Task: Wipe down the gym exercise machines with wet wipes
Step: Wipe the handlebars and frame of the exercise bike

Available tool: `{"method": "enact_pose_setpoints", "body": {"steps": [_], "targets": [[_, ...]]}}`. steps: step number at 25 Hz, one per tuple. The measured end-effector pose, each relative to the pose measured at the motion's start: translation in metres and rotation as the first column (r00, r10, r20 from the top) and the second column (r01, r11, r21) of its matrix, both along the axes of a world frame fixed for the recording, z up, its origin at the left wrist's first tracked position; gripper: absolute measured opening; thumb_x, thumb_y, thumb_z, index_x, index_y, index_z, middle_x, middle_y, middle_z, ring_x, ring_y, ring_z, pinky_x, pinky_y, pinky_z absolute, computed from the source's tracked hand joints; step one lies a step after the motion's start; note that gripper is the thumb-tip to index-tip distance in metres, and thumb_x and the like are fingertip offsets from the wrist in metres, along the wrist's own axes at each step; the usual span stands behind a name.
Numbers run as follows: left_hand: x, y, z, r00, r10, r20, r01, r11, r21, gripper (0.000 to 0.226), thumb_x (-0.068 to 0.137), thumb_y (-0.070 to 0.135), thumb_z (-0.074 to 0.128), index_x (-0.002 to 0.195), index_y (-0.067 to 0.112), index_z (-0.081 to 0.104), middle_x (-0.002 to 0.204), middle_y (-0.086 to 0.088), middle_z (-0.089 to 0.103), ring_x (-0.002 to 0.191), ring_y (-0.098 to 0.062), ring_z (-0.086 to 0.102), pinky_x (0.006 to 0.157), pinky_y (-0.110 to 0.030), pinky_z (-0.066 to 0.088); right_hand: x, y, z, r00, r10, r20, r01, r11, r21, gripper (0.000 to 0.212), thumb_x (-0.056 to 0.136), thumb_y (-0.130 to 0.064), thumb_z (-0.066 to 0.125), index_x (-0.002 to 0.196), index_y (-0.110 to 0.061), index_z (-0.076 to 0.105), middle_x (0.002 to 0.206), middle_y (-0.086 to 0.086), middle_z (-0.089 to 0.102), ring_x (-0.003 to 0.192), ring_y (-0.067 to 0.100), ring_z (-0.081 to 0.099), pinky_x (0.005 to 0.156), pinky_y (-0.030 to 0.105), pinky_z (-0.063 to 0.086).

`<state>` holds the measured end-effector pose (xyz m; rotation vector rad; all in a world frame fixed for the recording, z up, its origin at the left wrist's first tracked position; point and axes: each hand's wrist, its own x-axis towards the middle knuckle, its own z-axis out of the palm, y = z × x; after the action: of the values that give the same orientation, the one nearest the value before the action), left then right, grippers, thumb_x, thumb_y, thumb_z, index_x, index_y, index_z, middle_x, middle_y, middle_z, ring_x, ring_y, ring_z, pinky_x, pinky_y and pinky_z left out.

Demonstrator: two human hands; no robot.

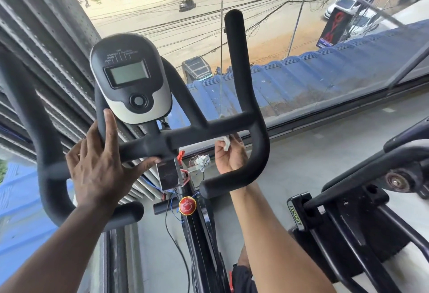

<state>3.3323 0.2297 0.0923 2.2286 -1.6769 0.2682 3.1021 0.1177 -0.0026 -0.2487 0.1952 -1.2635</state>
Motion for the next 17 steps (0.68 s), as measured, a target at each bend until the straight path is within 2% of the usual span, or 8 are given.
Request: {"method": "enact_pose_setpoints", "body": {"steps": [2,6,8,10,11,12,15,17], "targets": [[0.000,0.000,0.000,1.000,-0.006,-0.002,0.006,1.000,-0.007,0.132,0.063,0.096,0.044,0.167,0.022,0.008,0.149,-0.022,0.041,0.126,-0.047,0.050,0.104,-0.062,0.035,-0.006,-0.001,-0.002,0.999,0.009,-0.032,-0.008,1.000,0.023,0.037,0.059,-0.005,0.095,0.092,-0.004,0.078,0.085,0.007,0.076,0.063,0.010,0.066,0.058,0.018,0.054],[-0.002,-0.001,-0.003,1.000,-0.009,-0.024,0.010,0.999,0.041,0.130,0.067,0.095,0.046,0.167,0.024,0.004,0.151,-0.020,0.039,0.128,-0.044,0.047,0.106,-0.061,0.035,-0.018,0.041,-0.015,0.817,0.285,-0.501,-0.252,0.958,0.133,0.033,0.075,-0.005,0.081,0.107,-0.003,0.075,0.098,0.014,0.074,0.082,0.021,0.070,0.077,0.029,0.057],[0.004,0.005,-0.001,0.999,-0.038,-0.029,0.041,0.995,0.094,0.129,0.069,0.096,0.043,0.167,0.026,-0.004,0.160,-0.019,0.030,0.134,-0.043,0.044,0.109,-0.061,0.036,-0.045,0.081,-0.015,0.582,0.246,-0.775,-0.139,0.969,0.203,0.022,0.079,-0.014,0.082,0.100,-0.007,0.077,0.096,0.016,0.073,0.087,0.027,0.067,0.087,0.039,0.055],[0.015,0.020,-0.001,0.995,-0.099,0.002,0.098,0.985,0.143,0.122,0.074,0.097,0.036,0.167,0.029,-0.007,0.170,-0.015,0.018,0.144,-0.040,0.037,0.118,-0.059,0.031,-0.079,0.126,-0.003,0.156,0.081,-0.984,-0.098,0.993,0.067,0.019,0.085,-0.007,0.074,0.089,-0.025,0.078,0.095,0.003,0.077,0.085,0.019,0.073,0.086,0.041,0.060],[0.020,0.028,-0.004,0.994,-0.108,0.010,0.105,0.983,0.148,0.116,0.077,0.096,0.033,0.166,0.033,-0.009,0.172,-0.012,0.016,0.150,-0.036,0.032,0.123,-0.059,0.025,-0.091,0.146,0.009,-0.045,-0.092,-0.995,-0.183,0.980,-0.082,0.034,0.088,-0.003,0.070,0.093,-0.036,0.077,0.097,-0.009,0.077,0.085,0.013,0.074,0.082,0.036,0.061],[0.023,0.034,-0.007,0.996,-0.093,-0.006,0.093,0.987,0.132,0.111,0.081,0.094,0.034,0.165,0.038,-0.011,0.172,-0.009,0.016,0.155,-0.031,0.025,0.126,-0.059,0.017,-0.099,0.162,0.025,-0.114,-0.274,-0.955,-0.261,0.936,-0.237,0.040,0.090,-0.001,0.068,0.100,-0.039,0.076,0.099,-0.016,0.076,0.085,0.008,0.073,0.079,0.031,0.061],[0.029,0.037,-0.007,0.998,-0.022,-0.065,0.029,0.993,0.116,0.109,0.085,0.083,0.050,0.161,0.044,-0.019,0.172,-0.001,0.019,0.160,-0.023,0.014,0.128,-0.059,0.003,-0.091,0.155,0.087,-0.075,-0.667,-0.741,-0.302,0.724,-0.621,0.030,0.093,0.001,0.063,0.113,-0.016,0.076,0.108,-0.012,0.071,0.094,0.005,0.070,0.083,0.020,0.056],[0.027,0.037,-0.006,0.997,-0.029,-0.074,0.037,0.994,0.105,0.109,0.086,0.077,0.054,0.162,0.044,-0.017,0.171,0.000,0.022,0.160,-0.023,0.014,0.128,-0.059,0.003,-0.073,0.118,0.118,-0.171,-0.745,-0.644,-0.292,0.663,-0.689,0.033,0.091,0.005,0.062,0.120,-0.009,0.073,0.112,-0.003,0.066,0.099,0.009,0.067,0.088,0.019,0.054]]}}
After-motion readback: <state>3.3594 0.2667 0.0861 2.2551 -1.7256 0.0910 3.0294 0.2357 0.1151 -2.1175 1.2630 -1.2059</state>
